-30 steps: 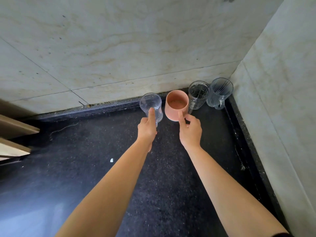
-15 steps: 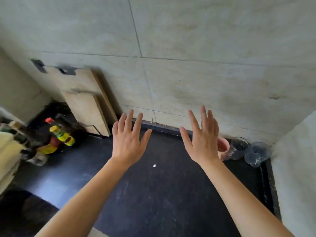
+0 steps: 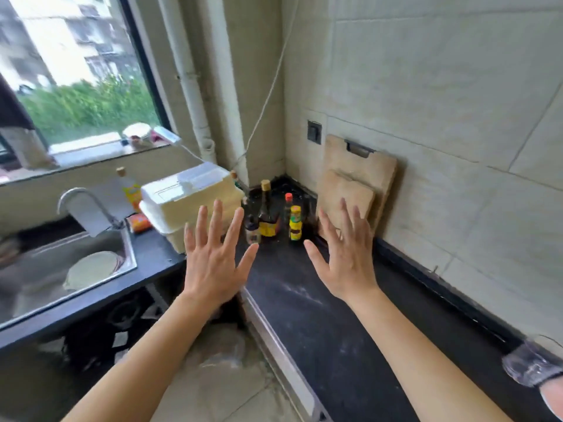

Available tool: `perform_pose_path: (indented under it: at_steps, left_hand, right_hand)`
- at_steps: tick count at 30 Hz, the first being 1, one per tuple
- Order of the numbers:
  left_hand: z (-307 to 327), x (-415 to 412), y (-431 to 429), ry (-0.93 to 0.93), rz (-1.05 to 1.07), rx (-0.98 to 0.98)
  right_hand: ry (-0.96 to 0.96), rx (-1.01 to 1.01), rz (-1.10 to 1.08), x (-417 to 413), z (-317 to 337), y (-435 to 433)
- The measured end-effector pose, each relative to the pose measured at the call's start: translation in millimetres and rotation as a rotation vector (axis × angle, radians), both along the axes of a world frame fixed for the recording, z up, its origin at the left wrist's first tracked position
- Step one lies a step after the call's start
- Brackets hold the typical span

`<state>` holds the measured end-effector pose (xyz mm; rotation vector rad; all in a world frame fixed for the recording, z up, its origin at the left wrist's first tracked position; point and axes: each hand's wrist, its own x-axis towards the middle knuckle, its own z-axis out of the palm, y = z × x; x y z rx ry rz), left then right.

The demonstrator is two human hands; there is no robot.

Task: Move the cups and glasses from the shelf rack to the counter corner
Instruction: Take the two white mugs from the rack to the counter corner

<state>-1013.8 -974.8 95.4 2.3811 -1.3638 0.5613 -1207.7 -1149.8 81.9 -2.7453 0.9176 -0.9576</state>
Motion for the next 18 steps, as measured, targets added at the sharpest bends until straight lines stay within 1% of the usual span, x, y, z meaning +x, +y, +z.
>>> perform_pose_path:
  at_steps: [5,9,13,18]
  left_hand:
    - [1,133,167,0.000,0.191,-0.057]
    - [6,212,304,-0.020,0.363,-0.043]
    - [10,265,425,-0.045,0.555,-0.040]
    - [8,302,544,-0.016,0.781,-0.067]
  right_hand:
    - [0.028,-0.019,0.205,169,8,128]
    - [0.075,-0.014,0.436,294,15,243]
    - [0.124,-0.070,0.627,397,22,341]
    - [0.127,-0.072,0.839,492,20,457]
